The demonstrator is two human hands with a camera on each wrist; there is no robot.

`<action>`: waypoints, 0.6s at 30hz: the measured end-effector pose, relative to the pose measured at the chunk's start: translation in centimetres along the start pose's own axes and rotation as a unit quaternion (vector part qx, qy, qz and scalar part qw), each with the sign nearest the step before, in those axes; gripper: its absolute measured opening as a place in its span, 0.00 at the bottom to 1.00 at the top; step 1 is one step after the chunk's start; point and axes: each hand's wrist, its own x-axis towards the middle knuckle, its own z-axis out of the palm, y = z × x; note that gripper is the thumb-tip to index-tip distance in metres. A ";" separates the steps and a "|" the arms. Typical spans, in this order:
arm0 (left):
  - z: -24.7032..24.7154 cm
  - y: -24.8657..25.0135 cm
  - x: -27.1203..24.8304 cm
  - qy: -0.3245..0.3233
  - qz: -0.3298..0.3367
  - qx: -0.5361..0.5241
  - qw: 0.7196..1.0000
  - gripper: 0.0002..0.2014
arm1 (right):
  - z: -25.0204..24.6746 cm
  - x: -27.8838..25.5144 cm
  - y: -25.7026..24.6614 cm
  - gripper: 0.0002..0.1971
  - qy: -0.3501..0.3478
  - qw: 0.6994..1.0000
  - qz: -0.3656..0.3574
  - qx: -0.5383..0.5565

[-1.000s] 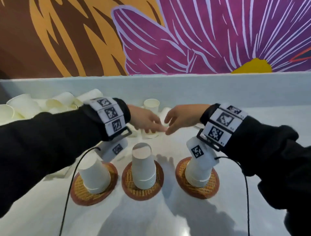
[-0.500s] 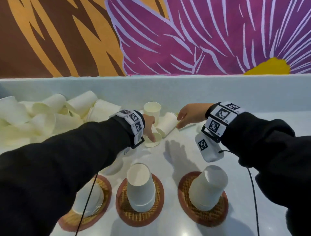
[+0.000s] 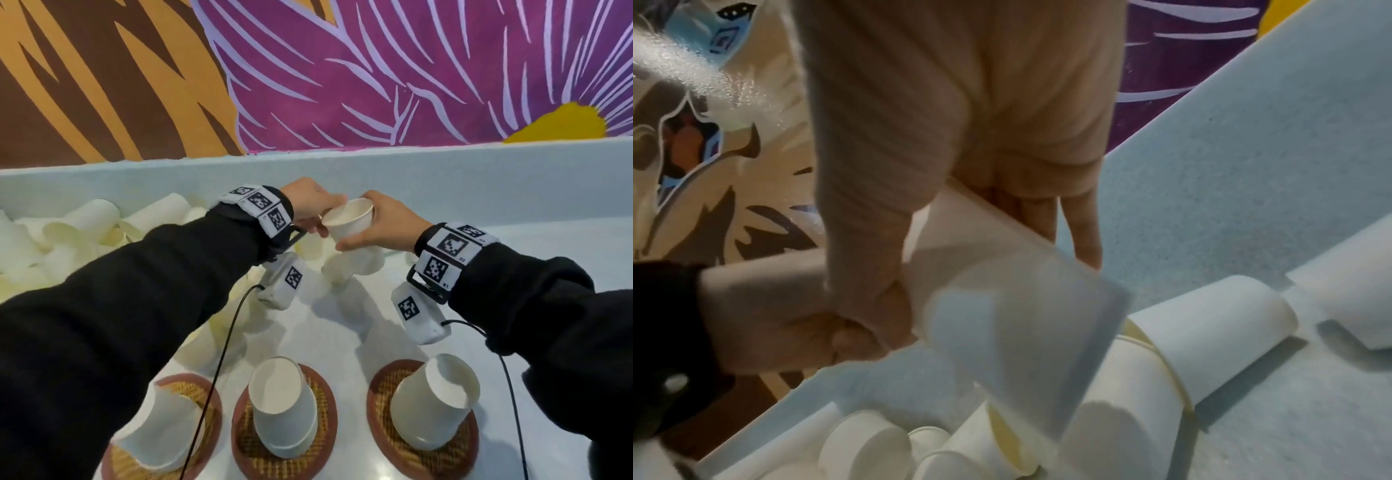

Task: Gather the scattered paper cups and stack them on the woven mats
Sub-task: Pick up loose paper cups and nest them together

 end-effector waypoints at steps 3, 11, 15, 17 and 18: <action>0.4 -1.9 1.1 0.069 0.001 0.050 0.996 0.15 | -0.6 0.1 1.1 0.32 0.004 1.000 0.021 -0.019; 3.3 -6.0 3.1 -0.063 0.025 0.381 0.922 0.22 | 0.0 -0.7 2.7 0.28 -0.069 0.994 0.045 -0.068; 2.7 -4.6 2.4 0.011 0.052 0.369 0.928 0.15 | -0.2 -1.1 2.6 0.26 -0.076 0.993 0.046 -0.077; 1.9 -3.8 1.7 0.071 0.059 0.319 0.943 0.14 | -0.4 -1.4 2.4 0.26 -0.074 0.992 0.047 -0.088; 1.3 -3.3 1.1 0.102 0.058 0.289 0.950 0.14 | -0.5 -1.6 2.3 0.26 -0.073 0.992 0.045 -0.094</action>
